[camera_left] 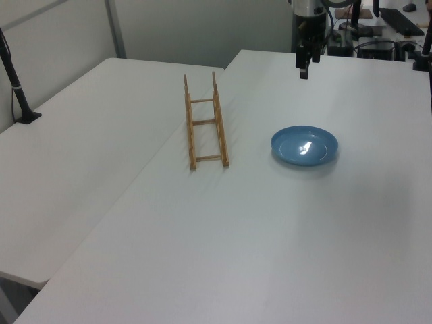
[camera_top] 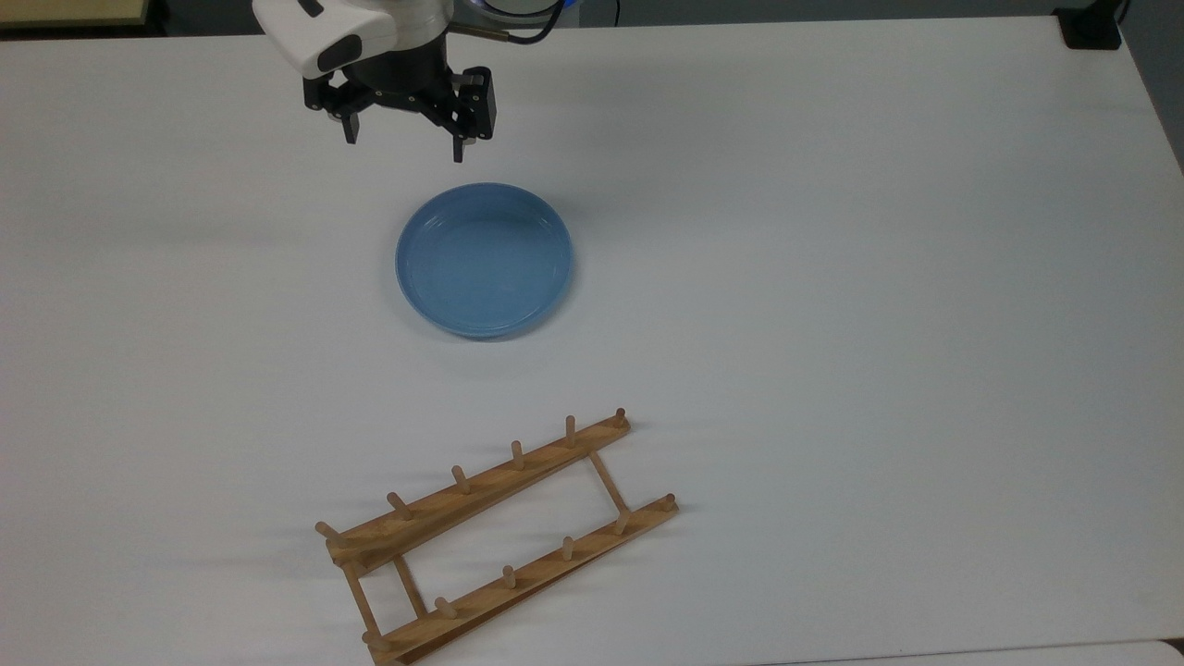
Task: Place plate in plate rack
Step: 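Move the open gripper toward the rim of the light blue plate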
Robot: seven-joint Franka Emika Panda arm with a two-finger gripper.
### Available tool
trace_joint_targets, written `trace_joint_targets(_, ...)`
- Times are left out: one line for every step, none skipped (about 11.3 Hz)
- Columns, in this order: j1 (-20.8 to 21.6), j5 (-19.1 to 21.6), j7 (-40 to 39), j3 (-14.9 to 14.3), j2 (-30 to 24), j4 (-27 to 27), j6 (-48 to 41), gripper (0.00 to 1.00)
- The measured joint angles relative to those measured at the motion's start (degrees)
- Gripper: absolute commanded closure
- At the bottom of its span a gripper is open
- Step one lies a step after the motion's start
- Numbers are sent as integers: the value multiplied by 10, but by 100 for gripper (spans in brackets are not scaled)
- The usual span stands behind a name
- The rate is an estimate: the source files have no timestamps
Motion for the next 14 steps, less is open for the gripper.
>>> trace_joint_targets(0,0,0,0,1,0,0,0)
trace_joint_targets(-5,20,0,0,1,2,0,0)
trace_joint_targets(-13,34,0,-1,0,5,0,0)
trace_joint_targets(-18,38,0,-1,0,6,0,0)
trace_joint_targets(-22,40,0,-1,0,7,0,0)
trace_joint_targets(-27,40,0,-1,0,11,0,0)
trace_joint_targets(-31,41,0,-1,0,17,0,0)
trace_joint_targets(-34,41,-1,-1,0,19,0,0)
trace_joint_targets(-34,41,-1,-1,0,19,0,0)
trace_joint_targets(-33,41,-3,-1,1,19,0,0)
trace_joint_targets(-33,41,-3,0,2,19,0,0)
trace_joint_targets(-33,41,-4,0,2,19,0,0)
trace_joint_targets(-33,41,-4,1,2,19,0,0)
trace_joint_targets(-33,41,-5,1,2,22,0,0)
